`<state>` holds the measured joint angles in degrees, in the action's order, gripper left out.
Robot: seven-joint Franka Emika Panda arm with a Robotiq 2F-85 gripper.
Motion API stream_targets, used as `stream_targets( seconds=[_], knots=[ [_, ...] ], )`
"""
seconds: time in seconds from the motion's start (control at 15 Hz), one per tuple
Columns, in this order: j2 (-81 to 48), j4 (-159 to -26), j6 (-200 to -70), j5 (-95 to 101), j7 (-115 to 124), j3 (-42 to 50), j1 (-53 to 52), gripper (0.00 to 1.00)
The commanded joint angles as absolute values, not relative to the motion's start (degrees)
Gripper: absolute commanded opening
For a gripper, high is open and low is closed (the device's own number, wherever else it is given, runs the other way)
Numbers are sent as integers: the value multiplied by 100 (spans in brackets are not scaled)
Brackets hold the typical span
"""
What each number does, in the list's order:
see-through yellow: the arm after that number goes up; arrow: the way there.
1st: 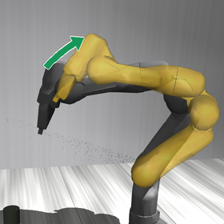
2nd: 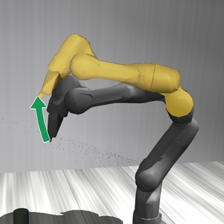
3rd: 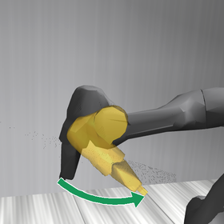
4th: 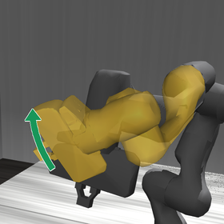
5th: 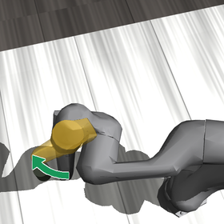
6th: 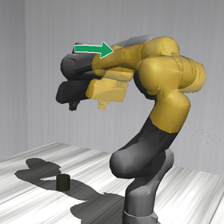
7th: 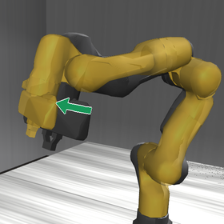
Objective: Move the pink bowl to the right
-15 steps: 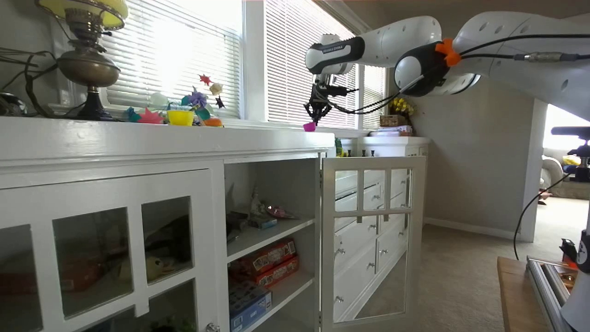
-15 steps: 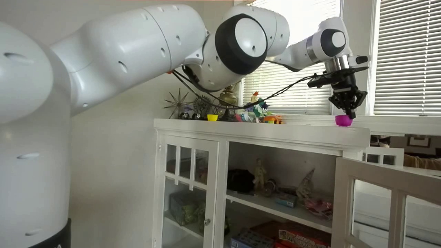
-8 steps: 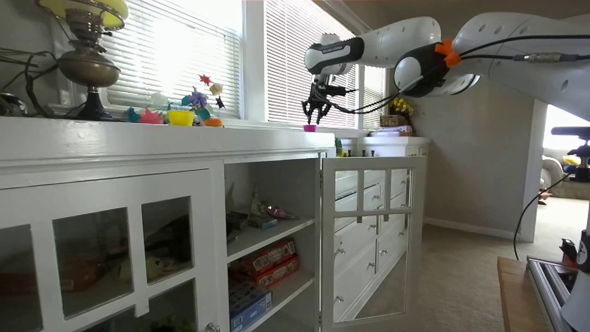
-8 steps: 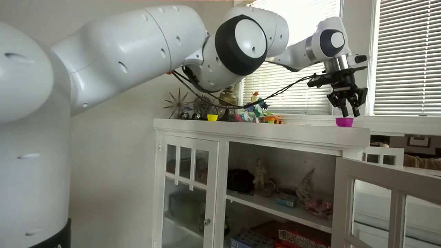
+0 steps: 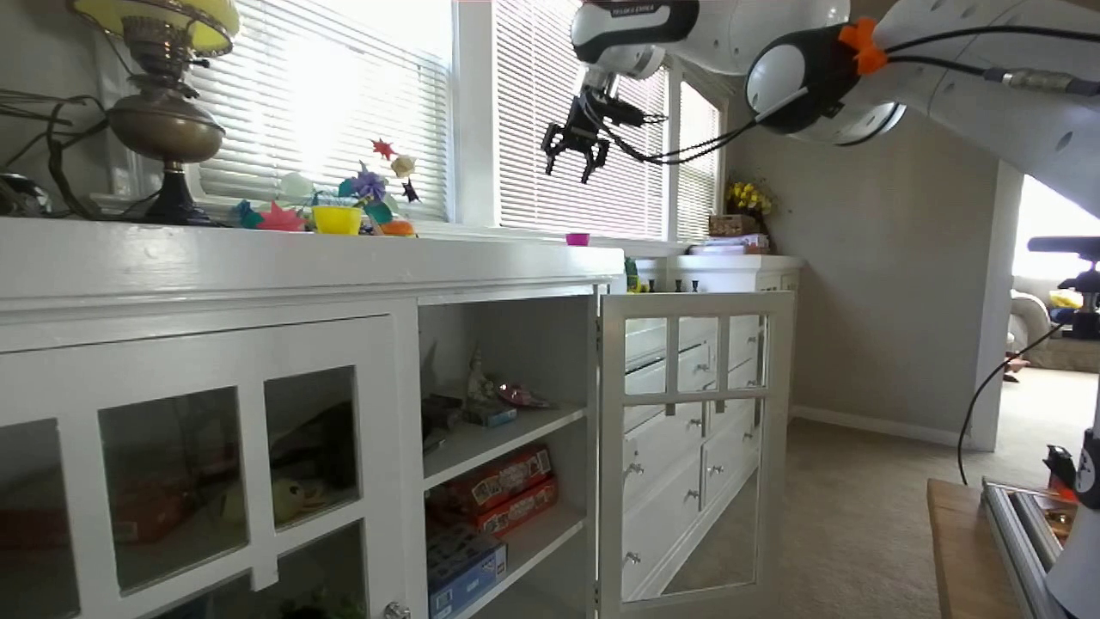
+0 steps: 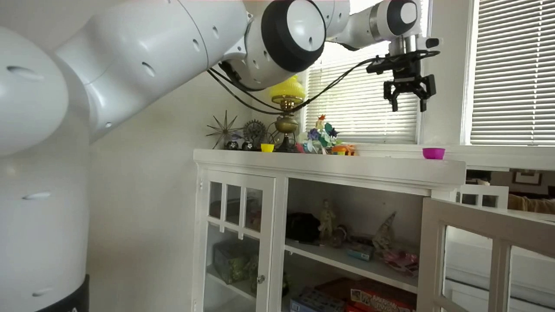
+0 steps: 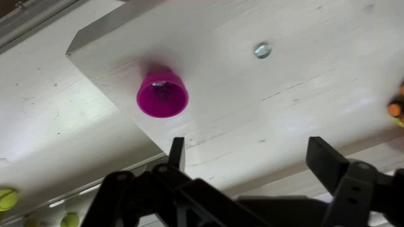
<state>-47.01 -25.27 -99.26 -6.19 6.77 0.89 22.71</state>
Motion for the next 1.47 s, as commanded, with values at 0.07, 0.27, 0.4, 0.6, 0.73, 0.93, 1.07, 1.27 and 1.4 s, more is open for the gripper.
stream_targets(
  seconds=[0.07, 0.27, 0.4, 0.6, 0.73, 0.93, 1.07, 1.27, 1.4],
  knots=[
    [-3955, -2689, -8689, -1326, 355, -437, 2348, 100],
    [-3565, -2691, -7724, -1691, 233, -667, 2359, 100],
    [-3334, -2703, -7021, -1862, 112, -748, 2343, 100],
    [-3365, -2586, -6830, -1709, 244, -561, 2184, 100],
    [-3279, -2592, -6656, -1712, 224, -557, 2163, 100],
    [-3284, -2643, -6647, -1715, 190, -552, 2163, 100],
    [-3430, -2408, -6533, -1713, 211, -549, 2144, 100],
    [-3482, -2323, -6492, -1713, 219, -548, 2137, 100],
    [-3496, -2300, -6481, -1713, 221, -548, 2135, 100]
  ],
)
